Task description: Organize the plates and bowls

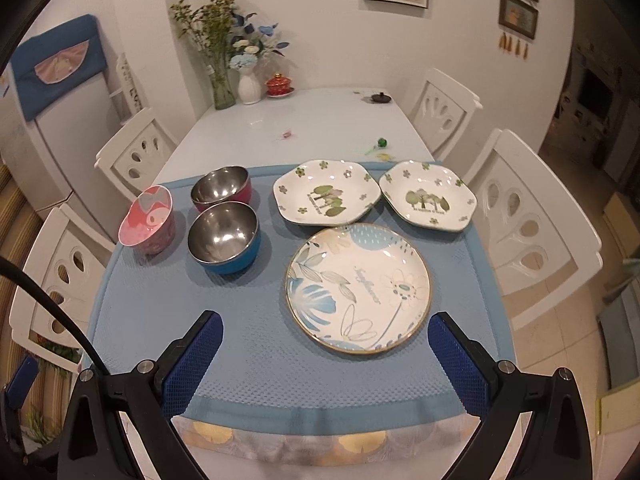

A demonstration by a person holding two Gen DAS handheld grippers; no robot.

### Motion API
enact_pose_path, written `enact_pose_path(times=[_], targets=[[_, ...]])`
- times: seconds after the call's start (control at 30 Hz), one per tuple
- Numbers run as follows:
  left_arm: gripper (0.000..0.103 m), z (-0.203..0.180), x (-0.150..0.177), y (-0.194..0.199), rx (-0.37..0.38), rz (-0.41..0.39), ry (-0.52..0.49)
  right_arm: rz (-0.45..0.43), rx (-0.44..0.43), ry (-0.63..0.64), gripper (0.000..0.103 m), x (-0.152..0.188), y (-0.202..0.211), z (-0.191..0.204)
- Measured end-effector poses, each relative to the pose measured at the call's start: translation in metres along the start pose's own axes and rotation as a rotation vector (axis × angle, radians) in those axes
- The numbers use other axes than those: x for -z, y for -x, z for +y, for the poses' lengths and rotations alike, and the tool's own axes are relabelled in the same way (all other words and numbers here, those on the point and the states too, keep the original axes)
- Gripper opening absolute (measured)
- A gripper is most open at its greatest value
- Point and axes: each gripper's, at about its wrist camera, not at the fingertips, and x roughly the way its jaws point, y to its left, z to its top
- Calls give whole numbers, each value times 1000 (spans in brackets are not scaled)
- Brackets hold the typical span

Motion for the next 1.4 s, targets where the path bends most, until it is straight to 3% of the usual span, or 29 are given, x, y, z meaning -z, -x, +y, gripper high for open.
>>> enact_pose_path(times=[0.23, 0.87, 1.17, 1.4], targets=[[102, 20, -3, -8, -45, 16, 38, 1, -14, 52, 102, -5, -6, 21], [102, 103, -37, -56, -19, 28, 95, -17, -33, 102, 102, -26, -18, 121], [102, 168, -93, -114, 28, -28, 23, -17, -196, 119, 102, -45, -50, 186], [102, 191, -142, -195, 109, -15, -37, -32, -220, 60, 102, -73, -100, 226]])
